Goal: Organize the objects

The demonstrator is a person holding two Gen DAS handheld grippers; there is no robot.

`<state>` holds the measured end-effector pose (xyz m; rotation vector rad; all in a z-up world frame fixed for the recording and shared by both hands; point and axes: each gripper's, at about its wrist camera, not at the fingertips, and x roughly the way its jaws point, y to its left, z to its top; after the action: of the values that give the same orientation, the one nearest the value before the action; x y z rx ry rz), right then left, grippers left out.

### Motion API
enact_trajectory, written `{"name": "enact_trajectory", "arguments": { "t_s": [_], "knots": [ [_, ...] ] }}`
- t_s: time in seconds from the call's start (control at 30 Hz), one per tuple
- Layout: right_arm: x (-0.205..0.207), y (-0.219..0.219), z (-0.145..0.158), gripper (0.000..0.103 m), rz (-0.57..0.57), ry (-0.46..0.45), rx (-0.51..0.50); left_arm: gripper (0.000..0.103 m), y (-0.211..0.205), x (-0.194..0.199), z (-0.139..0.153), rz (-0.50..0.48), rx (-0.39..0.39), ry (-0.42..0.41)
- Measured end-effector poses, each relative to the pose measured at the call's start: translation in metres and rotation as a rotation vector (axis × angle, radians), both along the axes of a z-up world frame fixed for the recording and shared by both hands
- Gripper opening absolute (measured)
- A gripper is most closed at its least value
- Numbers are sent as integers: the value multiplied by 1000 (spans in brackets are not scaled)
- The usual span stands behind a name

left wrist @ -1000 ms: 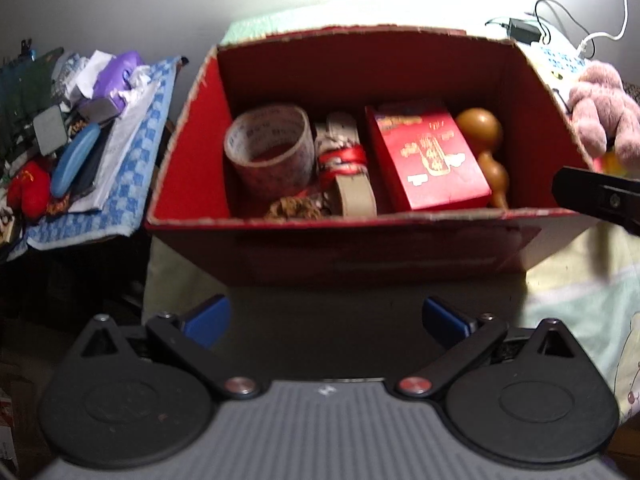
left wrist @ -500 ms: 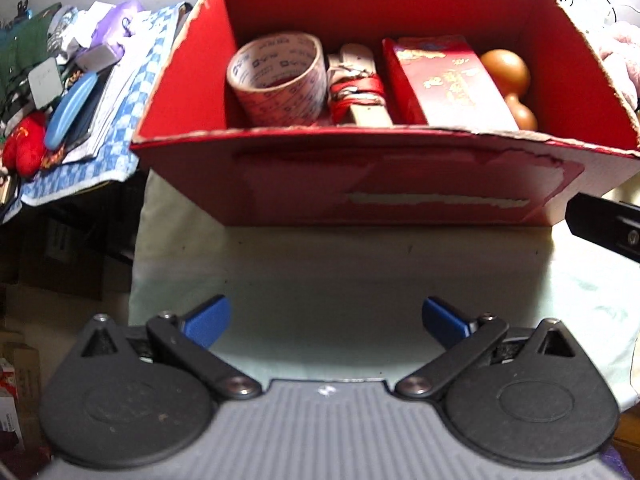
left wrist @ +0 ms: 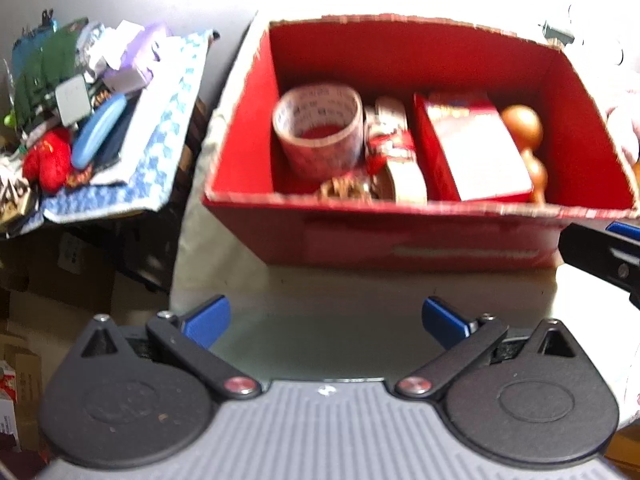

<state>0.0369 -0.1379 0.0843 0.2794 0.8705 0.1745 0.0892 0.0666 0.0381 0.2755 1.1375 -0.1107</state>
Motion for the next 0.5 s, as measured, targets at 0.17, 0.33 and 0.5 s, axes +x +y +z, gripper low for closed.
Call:
{"name": "enact_trajectory", "arguments": {
  "t_s": [0.17,0.33,0.5],
  "knots": [
    [11,-8,14,58,-46,-41,-9,102,-2,10,22,-19,-3,-61],
    [24,-15,29,63,-105,-83,-14,102,-12,20,39,-49,4,-114],
    [27,-14,38,75,-160,-123,-71,102,-24,29,46,-67,3,-151]
  ]
}}
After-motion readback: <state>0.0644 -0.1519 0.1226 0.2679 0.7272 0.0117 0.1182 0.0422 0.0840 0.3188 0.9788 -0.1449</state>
